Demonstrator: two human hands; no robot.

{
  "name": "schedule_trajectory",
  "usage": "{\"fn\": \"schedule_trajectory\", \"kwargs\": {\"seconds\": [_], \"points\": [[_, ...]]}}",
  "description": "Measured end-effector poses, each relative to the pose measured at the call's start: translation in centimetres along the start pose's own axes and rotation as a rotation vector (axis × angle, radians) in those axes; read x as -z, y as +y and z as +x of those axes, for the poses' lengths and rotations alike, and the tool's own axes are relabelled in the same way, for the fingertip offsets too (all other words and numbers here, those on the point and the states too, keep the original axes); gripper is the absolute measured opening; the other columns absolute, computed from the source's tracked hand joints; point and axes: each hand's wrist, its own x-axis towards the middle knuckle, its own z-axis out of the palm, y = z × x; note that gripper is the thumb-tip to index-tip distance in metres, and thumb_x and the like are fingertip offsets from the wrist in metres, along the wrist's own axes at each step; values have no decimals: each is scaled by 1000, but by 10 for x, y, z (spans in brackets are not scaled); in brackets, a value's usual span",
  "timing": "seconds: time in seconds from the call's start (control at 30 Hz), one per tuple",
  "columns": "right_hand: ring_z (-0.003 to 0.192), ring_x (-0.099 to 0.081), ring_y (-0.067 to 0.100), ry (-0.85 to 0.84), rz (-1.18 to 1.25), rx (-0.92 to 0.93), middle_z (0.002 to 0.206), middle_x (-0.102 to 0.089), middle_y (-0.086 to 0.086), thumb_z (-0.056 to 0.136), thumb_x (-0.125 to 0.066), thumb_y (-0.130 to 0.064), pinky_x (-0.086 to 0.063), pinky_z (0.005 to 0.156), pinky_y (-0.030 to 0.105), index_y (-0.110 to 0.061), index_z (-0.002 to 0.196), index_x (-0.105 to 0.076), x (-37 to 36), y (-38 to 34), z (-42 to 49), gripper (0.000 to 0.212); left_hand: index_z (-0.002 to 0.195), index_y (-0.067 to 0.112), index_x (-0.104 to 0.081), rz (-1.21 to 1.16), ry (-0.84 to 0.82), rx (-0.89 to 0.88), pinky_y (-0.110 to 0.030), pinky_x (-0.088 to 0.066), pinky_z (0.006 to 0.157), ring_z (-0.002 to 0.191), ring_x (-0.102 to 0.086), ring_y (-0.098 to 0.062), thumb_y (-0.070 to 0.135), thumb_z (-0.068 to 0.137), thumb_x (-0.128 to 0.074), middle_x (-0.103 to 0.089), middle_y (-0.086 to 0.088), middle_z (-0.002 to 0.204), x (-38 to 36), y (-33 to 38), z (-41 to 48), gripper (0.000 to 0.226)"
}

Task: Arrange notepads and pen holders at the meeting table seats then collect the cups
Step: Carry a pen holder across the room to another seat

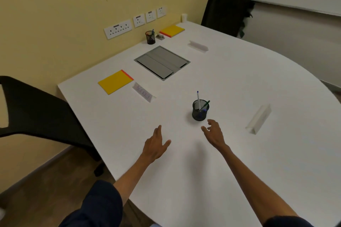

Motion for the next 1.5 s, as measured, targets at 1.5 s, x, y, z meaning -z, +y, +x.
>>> {"fn": "schedule_trajectory", "kwargs": {"seconds": [1.5], "points": [[120,-54,28,70,160,-10,138,-51,13,74,-83,-11,-48,100,38,-4,140,-43,-9,8,97,77,135,16,-46,-520,-188,-257,-26,-49,89,113,-55,-14,14,70,-85,-57,-2,133,-17,91,177,76]]}}
